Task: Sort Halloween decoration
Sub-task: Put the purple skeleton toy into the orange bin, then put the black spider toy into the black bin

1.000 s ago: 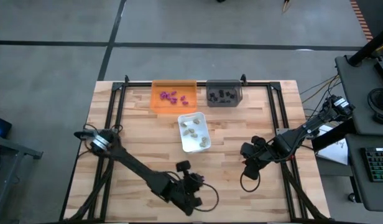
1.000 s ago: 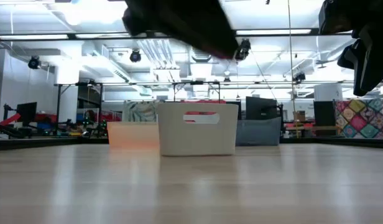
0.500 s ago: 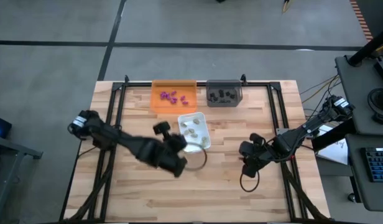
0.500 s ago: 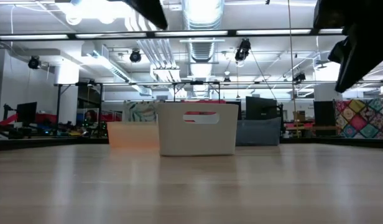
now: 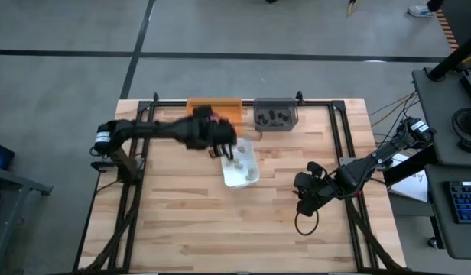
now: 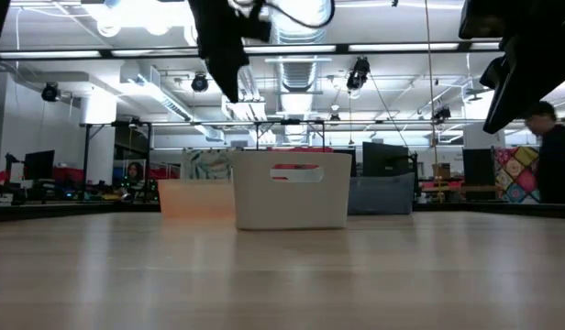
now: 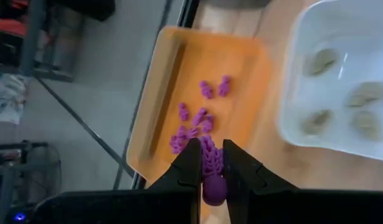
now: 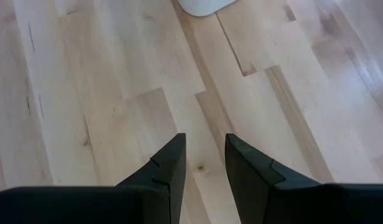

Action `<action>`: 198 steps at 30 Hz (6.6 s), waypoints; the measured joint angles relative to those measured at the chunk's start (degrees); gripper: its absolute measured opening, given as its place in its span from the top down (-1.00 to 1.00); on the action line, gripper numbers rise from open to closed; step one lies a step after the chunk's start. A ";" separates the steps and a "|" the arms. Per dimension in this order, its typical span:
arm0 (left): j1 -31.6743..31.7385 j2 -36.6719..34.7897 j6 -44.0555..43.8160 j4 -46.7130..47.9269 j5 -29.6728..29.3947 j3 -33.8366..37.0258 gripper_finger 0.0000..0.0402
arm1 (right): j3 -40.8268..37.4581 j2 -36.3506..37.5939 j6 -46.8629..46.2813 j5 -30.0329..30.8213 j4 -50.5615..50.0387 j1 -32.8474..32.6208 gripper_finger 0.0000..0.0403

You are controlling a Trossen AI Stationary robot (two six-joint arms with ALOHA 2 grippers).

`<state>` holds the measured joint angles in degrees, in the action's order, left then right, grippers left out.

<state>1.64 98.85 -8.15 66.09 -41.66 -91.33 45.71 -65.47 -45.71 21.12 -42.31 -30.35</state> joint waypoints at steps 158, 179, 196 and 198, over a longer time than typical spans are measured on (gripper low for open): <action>-19.55 3.39 -9.11 -60.42 7.58 21.62 0.41 | 1.79 -19.27 -15.28 -22.05 -2.80 -4.57 0.96; -24.87 3.27 -2.47 -68.35 7.69 21.62 0.41 | 1.67 -1.31 -1.91 -4.40 4.09 -4.50 0.96; -30.10 2.83 19.43 -87.98 18.21 25.79 0.41 | 1.08 4.94 26.45 -6.44 24.51 10.63 0.96; -30.11 2.29 19.21 -91.93 18.22 28.30 0.41 | 1.43 4.94 28.73 -8.72 24.59 14.23 0.96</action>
<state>-28.47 101.14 11.06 -25.85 -23.44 -63.03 47.14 -60.53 -16.98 12.40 -17.72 -16.12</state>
